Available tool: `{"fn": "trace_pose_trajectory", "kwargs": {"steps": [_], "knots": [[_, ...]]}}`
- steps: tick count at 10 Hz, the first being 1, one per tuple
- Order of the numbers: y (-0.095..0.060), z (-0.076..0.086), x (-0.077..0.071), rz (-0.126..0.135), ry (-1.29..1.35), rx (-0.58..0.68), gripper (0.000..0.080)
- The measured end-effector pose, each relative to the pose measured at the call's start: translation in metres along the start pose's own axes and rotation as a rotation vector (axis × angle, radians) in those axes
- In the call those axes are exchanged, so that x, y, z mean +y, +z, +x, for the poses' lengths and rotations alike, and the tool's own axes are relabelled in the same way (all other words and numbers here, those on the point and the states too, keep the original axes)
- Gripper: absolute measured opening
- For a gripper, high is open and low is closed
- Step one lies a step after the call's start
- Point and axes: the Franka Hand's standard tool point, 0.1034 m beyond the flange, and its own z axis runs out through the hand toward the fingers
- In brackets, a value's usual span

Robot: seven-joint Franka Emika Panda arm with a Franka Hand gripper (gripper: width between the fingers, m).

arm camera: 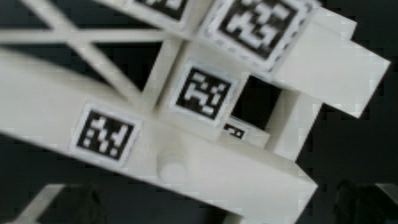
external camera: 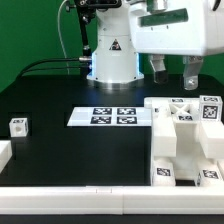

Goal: Assemble chair

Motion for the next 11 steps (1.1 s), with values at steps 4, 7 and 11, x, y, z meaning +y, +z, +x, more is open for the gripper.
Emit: {"fn": "trace_pose_trajectory", "kwargs": {"steps": [4, 7, 11], "knots": [[0.003, 0.0, 0.001, -0.004, -0.307, -0.001, 0.0649], [0.006, 0.023, 0.033, -0.01, -0.669, -0.004, 0.0649], [0.012, 0.042, 0.058, -0.034, -0.998, -0.007, 0.0649]]}}
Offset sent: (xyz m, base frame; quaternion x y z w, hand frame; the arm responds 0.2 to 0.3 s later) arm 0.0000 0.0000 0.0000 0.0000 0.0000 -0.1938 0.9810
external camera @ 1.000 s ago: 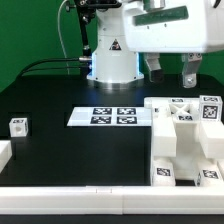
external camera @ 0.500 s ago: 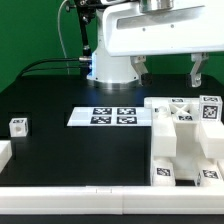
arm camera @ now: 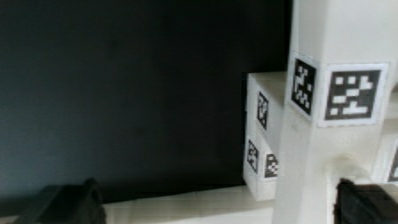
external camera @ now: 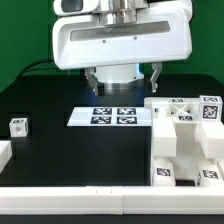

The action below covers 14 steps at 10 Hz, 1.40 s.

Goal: Assemble chair

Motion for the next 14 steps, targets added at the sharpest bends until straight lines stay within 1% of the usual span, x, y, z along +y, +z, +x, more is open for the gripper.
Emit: {"fn": "trace_pose_trajectory", "kwargs": {"steps": [2, 3, 4, 5, 6, 7, 8, 10, 11, 12, 13, 14], "knots": [[0.002, -0.001, 0.002, 0.0, -0.004, -0.002, 0.0649], [0.006, -0.004, 0.014, 0.002, -0.025, -0.001, 0.0649], [0.015, -0.022, 0.032, -0.005, -0.047, -0.015, 0.0649], [0.022, -0.044, 0.052, -0.007, -0.075, -0.047, 0.0649], [0.029, -0.065, 0.075, -0.017, -0.065, -0.07, 0.0649], [0.034, -0.074, 0.081, -0.028, -0.054, -0.07, 0.0649], [0.032, -0.068, 0.075, -0.024, -0.058, -0.064, 0.0649], [0.032, -0.068, 0.076, -0.026, -0.057, -0.063, 0.0649], [0.033, -0.069, 0.079, -0.027, -0.063, -0.063, 0.0649], [0.035, -0.081, 0.095, -0.031, -0.123, -0.073, 0.0649], [0.036, -0.099, 0.118, -0.031, -0.17, -0.088, 0.0649], [0.036, -0.115, 0.144, -0.034, -0.215, -0.099, 0.0649]]}}
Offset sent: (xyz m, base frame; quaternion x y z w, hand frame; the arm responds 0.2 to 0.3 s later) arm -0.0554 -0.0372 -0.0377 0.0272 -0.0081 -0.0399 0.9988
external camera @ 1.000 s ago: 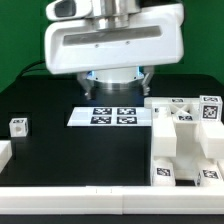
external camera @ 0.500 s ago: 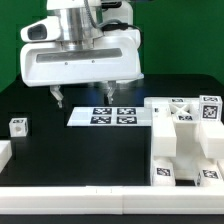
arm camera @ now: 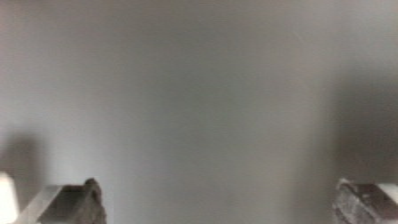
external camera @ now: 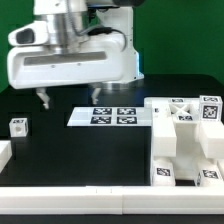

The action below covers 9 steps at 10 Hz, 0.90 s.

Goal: Assemble chair

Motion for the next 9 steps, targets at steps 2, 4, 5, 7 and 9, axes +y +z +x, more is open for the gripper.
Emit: {"fn": "trace_pose_trajectory", "kwargs": {"steps": [2, 4, 5, 7, 9], "knots": [[0.013, -0.023, 0.037, -0.035, -0.042, -0.008, 0.0649], [0.011, -0.017, 0.028, -0.028, -0.024, -0.004, 0.0649], [0.012, -0.018, 0.029, -0.028, -0.022, -0.005, 0.0649], [0.015, -0.026, 0.04, -0.028, -0.035, -0.016, 0.0649], [0.021, -0.038, 0.06, -0.016, 0.003, -0.038, 0.0649]]}}
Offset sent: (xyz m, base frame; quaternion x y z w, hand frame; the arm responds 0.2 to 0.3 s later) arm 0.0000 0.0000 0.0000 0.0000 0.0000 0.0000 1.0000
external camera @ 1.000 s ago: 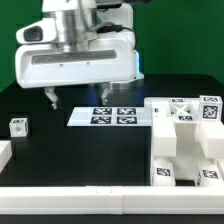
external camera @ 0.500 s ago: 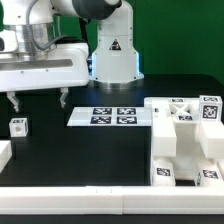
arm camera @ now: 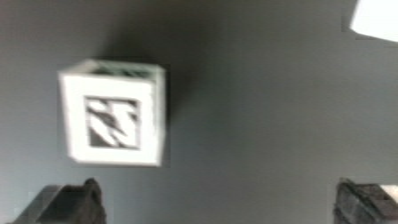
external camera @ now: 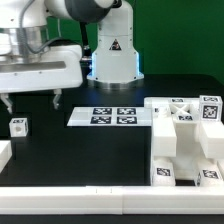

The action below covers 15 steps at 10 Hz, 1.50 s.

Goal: Assemble chair

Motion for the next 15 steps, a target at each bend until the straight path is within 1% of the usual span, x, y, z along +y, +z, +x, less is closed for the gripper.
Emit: {"fn": "trace_pose_trajectory", "kwargs": {"steps": [2, 3, 4, 5, 6, 7, 8, 9, 10, 11, 14, 15], "knots": [[0.013, -0.009, 0.01, -0.008, 0.01, -0.022, 0.0649], [0.018, -0.01, 0.013, -0.01, 0.013, -0.03, 0.0649], [0.024, -0.008, 0.014, -0.019, 0.024, -0.035, 0.0649], [0.032, -0.005, 0.013, -0.041, 0.018, -0.033, 0.0649], [0.034, -0.005, 0.014, -0.046, 0.017, -0.033, 0.0649], [0.034, -0.005, 0.014, -0.045, 0.018, -0.033, 0.0622], [0.034, -0.005, 0.014, -0.045, 0.018, -0.033, 0.0476], [0.034, -0.005, 0.014, -0.045, 0.018, -0.034, 0.0476], [0.034, -0.005, 0.014, -0.045, 0.005, -0.034, 0.0324], [0.033, -0.004, 0.012, -0.044, -0.004, -0.033, 0.0279], [0.021, 0.029, -0.031, -0.036, -0.134, 0.002, 0.0279], [0.022, 0.028, -0.033, -0.062, -0.16, 0.02, 0.0279]]}}
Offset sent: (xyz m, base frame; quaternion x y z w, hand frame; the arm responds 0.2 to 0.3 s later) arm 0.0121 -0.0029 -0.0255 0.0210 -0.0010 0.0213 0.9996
